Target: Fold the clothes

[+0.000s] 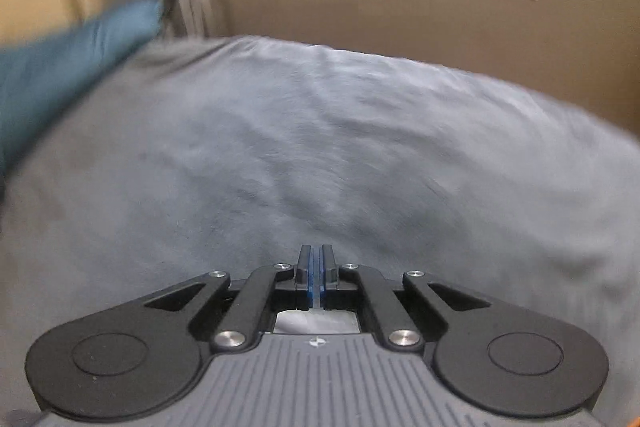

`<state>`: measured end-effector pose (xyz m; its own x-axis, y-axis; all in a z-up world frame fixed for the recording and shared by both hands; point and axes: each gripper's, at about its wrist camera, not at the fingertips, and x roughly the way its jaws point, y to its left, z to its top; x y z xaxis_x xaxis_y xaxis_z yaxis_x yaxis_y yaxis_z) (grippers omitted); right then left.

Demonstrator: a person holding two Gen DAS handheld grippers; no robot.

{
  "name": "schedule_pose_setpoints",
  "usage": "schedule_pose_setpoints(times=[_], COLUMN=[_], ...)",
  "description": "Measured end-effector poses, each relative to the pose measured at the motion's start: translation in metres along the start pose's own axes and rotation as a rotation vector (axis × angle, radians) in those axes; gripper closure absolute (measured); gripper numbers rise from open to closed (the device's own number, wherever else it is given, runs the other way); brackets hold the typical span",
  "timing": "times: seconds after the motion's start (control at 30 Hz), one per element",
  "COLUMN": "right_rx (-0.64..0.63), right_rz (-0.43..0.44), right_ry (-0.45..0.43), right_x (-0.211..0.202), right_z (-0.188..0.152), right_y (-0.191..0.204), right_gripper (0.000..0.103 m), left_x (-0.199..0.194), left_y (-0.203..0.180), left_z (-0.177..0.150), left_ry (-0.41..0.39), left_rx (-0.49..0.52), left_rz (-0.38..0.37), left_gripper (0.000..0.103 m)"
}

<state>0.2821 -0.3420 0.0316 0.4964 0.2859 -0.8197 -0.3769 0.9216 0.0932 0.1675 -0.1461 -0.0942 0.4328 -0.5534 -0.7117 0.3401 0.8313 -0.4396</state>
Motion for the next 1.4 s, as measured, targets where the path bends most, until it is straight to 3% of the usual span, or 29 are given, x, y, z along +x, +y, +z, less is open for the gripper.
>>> schedule_pose_setpoints(times=[0.13, 0.27, 0.33, 0.5, 0.63, 0.73, 0.87, 0.93, 1.1, 1.2, 1.27, 1.4], right_rx=[0.212, 0.293, 0.386, 0.558, 0.631, 0.606, 0.446, 0.437, 0.45, 0.386, 0.33, 0.26], right_rz=[0.035, -0.037, -0.022, 0.05, 0.139, 0.186, 0.065, 0.025, -0.011, -0.041, -0.052, -0.069], right_ry=[-0.014, 0.073, 0.085, -0.029, -0.125, -0.138, -0.065, -0.044, -0.165, -0.244, -0.303, -0.362], right_x=[-0.041, -0.01, 0.006, -0.036, -0.094, -0.109, -0.083, -0.073, -0.106, -0.122, -0.128, -0.118], right_z=[-0.021, -0.057, -0.074, -0.104, -0.138, -0.165, -0.19, -0.197, -0.194, -0.189, -0.187, -0.186], right_y=[-0.055, -0.085, -0.1, -0.114, -0.112, -0.096, -0.07, -0.065, -0.053, -0.039, -0.026, -0.01], right_gripper=[0.102, 0.102, 0.102, 0.1, 0.091, 0.091, 0.091, 0.09, 0.09, 0.09, 0.09, 0.09], left_x=[0.0, 0.002, 0.002, 0.005, 0.007, 0.009, 0.011, 0.01, -0.001, -0.016, -0.025, -0.017], left_y=[0.001, -0.002, -0.004, 0.002, 0.012, 0.017, 0.015, 0.013, 0.01, 0.0, -0.014, -0.041], left_z=[0.001, 0.001, 0.001, 0.006, 0.008, 0.005, 0.005, 0.006, 0.012, 0.019, 0.02, 0.015], left_ry=[0.009, 0.01, 0.01, 0.04, 0.063, 0.074, 0.077, 0.077, 0.043, -0.043, -0.097, -0.099], left_rx=[-0.019, -0.028, -0.029, -0.071, -0.16, -0.196, -0.199, -0.19, -0.184, -0.118, -0.016, 0.156], left_rz=[-0.001, 0.012, 0.019, 0.004, -0.034, -0.05, -0.045, -0.039, -0.01, 0.032, 0.055, 0.134], left_gripper=[0.051, 0.05, 0.049, 0.049, 0.049, 0.049, 0.049, 0.049, 0.049, 0.049, 0.049, 0.049])
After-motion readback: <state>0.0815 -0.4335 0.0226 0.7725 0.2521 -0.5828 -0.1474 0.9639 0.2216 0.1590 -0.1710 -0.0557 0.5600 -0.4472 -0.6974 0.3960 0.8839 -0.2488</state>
